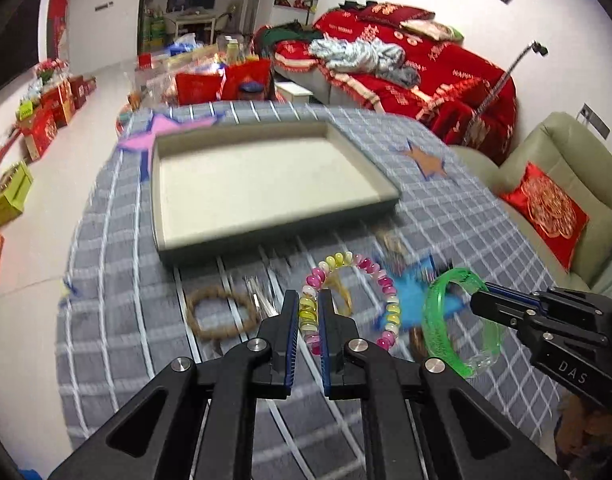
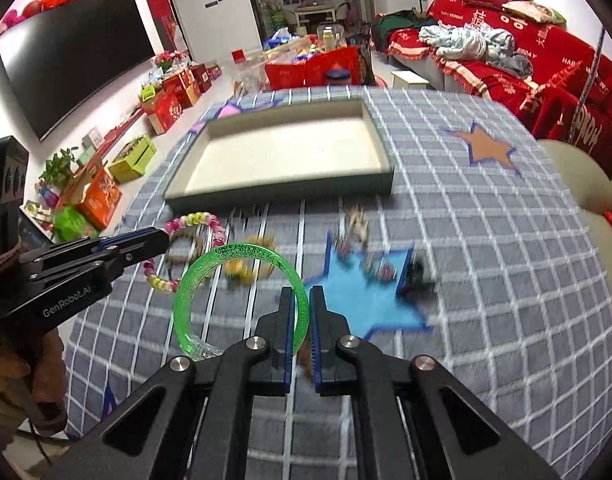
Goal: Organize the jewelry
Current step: 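Grasp the pink-yellow beaded bracelet with the left tool while the right tool grasps the green bangle, then carry both bracelets into the tray and open both tools to release them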
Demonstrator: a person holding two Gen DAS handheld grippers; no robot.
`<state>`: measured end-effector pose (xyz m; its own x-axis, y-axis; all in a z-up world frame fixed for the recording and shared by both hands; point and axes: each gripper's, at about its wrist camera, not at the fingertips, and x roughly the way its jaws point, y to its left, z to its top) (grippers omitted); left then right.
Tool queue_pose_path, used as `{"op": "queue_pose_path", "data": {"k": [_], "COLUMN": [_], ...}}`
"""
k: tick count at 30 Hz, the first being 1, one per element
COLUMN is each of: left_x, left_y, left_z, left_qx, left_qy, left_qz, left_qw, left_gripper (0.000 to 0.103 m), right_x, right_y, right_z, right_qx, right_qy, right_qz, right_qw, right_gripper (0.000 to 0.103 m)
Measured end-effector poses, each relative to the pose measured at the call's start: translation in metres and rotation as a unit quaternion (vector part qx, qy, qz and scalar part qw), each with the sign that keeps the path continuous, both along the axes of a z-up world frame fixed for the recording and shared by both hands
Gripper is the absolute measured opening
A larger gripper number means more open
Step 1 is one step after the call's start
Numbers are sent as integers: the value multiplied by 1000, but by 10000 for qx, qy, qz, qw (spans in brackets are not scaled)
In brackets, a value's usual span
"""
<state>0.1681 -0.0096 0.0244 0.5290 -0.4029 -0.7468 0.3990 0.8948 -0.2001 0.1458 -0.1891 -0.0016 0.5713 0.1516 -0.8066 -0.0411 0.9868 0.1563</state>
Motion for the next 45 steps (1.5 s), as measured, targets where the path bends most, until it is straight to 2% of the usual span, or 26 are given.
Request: {"op": "queue_pose_path", "data": {"k": [4, 9, 15, 20, 25, 32, 38, 42, 43, 44, 45], "left_x": [32, 84, 145, 178, 193, 195, 189, 181, 177, 173, 171], "left_y": [0, -1, -1, -7, -18, -35, -41, -38, -37, -36, -33], "left_z": [18, 24, 2, -23, -48, -66, -72, -66, -63, -59, -57], "left_qx": [-20, -16, 101, 305, 584, 932, 1218, 1147, 1141, 1149, 1149], "left_qy": [-147, -213, -14, 114, 260, 307, 202, 139, 73, 4, -44], "left_qz": [159, 435, 809, 879, 821, 617, 574, 597, 616, 636, 657], "left_qw": [9998, 9988, 9967, 9956, 9946, 9933, 9907, 9915, 9915, 9913, 9912], "left_gripper": [26, 26, 26, 26, 26, 26, 27, 27, 27, 27, 27], "right_x": [41, 99, 168, 208, 225, 229, 228, 224, 222, 218, 214], "right_y": [-8, -17, -19, -16, -16, -23, -20, -23, -24, -24, -24], "right_z": [19, 23, -3, -37, -64, -87, -87, -81, -78, -73, -68], "right_qx": [34, 182, 215, 55, -86, -128, -181, 95, 150, 199, 256], "right_qy": [-100, -71, 149, 398, 658, 883, 854, 821, 772, 705, 616], "right_qz": [28, -91, -271, -358, -450, -551, -470, -514, -506, -496, -487], "right_qw": [9999, 9998, 9993, 9985, 9968, 9945, 9951, 9953, 9956, 9961, 9966], "right_gripper": [8, 8, 8, 8, 8, 8, 9, 10, 16, 32, 44]}}
